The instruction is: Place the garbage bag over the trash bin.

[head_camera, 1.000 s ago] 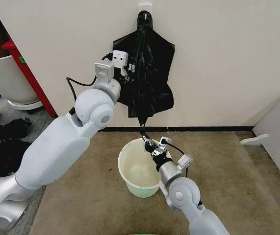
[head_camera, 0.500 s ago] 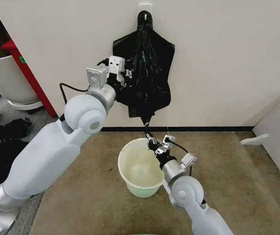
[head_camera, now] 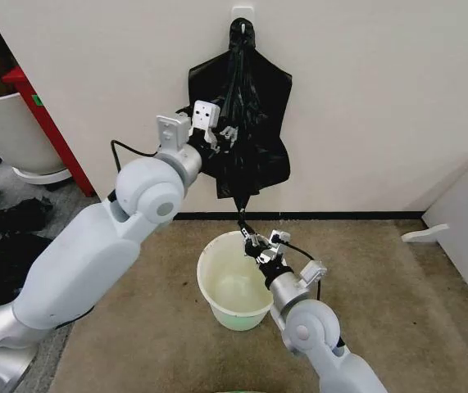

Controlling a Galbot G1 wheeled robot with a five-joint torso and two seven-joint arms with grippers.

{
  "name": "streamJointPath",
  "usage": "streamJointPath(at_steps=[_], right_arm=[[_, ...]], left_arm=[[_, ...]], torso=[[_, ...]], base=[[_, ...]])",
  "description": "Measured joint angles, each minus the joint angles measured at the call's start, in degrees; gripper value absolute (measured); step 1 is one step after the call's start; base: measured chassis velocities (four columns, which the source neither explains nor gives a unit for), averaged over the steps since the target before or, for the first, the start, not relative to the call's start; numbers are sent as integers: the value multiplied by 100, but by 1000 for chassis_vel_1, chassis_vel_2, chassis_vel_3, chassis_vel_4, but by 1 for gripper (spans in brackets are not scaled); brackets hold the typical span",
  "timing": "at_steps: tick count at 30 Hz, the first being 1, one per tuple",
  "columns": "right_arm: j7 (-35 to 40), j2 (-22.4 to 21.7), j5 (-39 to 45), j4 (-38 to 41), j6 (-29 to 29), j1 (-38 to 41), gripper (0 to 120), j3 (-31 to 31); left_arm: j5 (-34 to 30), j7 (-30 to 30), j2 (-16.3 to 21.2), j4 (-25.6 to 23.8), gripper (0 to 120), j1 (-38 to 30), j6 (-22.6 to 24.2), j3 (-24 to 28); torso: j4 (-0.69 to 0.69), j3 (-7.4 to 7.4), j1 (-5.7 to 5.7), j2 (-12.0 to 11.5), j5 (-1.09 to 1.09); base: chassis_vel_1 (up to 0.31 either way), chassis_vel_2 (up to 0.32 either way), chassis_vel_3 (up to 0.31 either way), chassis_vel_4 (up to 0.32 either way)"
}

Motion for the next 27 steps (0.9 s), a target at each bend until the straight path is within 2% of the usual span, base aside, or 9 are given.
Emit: streamJointPath(at_steps=[7,9,15,16,21,25,27], right_arm=[[-6,1,-20,7,0,19,0,-35],[-6,4,-19,7,0,22,0,-40],[-2,17,-20,1,0,29,0,-85],[-2,17,-20,1,0,29,0,-85],[-2,7,-24,14,0,-8,0,-95],[-7,-1,-30,15,0,-40,0,-86],[-14,-9,-31,15,0,-60,0,-83]], left_arm=[[62,-35,-58,111,86,-44,-28,48],[65,-32,-58,120,86,-45,-40,50],[123,-16,-73,227,61,-46,-136,66],[123,-16,-73,227,61,-46,-136,66],[166,-20,-73,296,39,-31,-199,50],[170,-16,-53,298,29,-28,-211,32],[174,-11,-25,292,19,-20,-225,11]], torso=[[0,0,0,0,-1],[1,0,0,0,-1],[0,0,0,0,-1],[0,0,0,0,-1],[1,0,0,0,-1],[1,0,0,0,-1],[1,0,0,0,-1]], base=[[0,0,0,0],[0,0,0,0],[0,0,0,0],[0,0,0,0],[0,0,0,0],[0,0,0,0],[0,0,0,0]])
